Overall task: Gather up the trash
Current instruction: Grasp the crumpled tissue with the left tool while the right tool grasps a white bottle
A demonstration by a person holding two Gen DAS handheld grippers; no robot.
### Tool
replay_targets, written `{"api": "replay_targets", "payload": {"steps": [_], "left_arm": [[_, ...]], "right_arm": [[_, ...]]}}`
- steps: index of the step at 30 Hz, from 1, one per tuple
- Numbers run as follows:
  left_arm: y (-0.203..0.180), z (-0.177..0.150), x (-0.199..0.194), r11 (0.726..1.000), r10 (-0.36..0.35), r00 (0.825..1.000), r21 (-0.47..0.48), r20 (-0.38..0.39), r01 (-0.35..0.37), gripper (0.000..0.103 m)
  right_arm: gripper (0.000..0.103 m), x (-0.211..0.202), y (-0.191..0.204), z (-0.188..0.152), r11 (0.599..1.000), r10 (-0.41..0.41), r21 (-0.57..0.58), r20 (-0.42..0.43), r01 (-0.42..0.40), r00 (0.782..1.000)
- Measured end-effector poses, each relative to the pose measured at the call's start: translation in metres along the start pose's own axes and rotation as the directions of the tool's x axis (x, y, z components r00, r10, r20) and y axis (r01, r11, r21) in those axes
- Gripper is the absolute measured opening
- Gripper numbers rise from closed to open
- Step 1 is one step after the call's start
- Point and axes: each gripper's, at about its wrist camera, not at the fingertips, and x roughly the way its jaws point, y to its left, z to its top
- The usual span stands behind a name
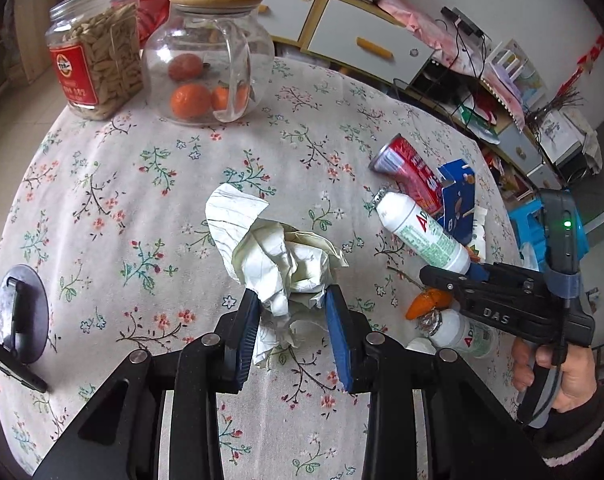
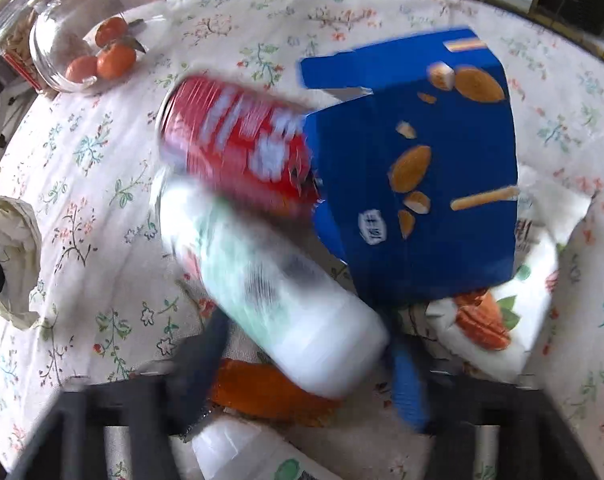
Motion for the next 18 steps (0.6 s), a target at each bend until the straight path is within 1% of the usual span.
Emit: {"api": "replay_targets", "payload": {"steps": [4, 8, 13, 14, 15, 16, 18], "left_arm": [[-0.004, 0.002, 0.000, 1.000, -0.003, 1.000, 0.002, 0.004, 0.003, 0.035], [-0.009, 0.002, -0.001, 1.000, -0.010, 1.000, 0.005, 0.010, 0.010, 0.035], [-0.019, 0.003, -0.005, 1.000, -0.018, 1.000, 0.014, 0.020, 0.018, 0.035], [-0.022, 0.004, -0.005, 1.000, -0.023, 1.000, 0.017, 0.021, 0.022, 0.035], [-0.023, 0.004, -0.005, 1.000, -0.025, 0.999, 0.019, 0.021, 0.024, 0.035], [-0.027, 0.005, -0.005, 0.999, -0.028, 0.999, 0.022, 0.022, 0.028, 0.035], [-0.032, 0.005, -0.004, 0.999, -0.034, 0.999, 0.028, 0.022, 0.033, 0.035]], "right_arm": [[0.041, -0.010, 0.000, -0.001, 0.999, 0.043, -0.002, 0.013, -0.043, 0.999], [0.039, -0.024, 0.004, -0.006, 0.997, 0.064, -0.033, 0.030, -0.063, 0.997], [0.036, -0.048, 0.000, -0.014, 0.995, 0.097, -0.034, 0.069, -0.095, 0.993], [0.018, -0.051, -0.001, -0.014, 0.994, 0.102, -0.032, 0.075, -0.100, 0.992], [0.004, -0.055, -0.003, -0.015, 0.994, 0.110, -0.029, 0.081, -0.108, 0.991], [0.006, -0.058, -0.006, -0.016, 0.993, 0.114, -0.023, 0.087, -0.113, 0.990], [0.006, -0.065, -0.011, -0.021, 0.996, 0.082, -0.032, 0.094, -0.080, 0.992]]}}
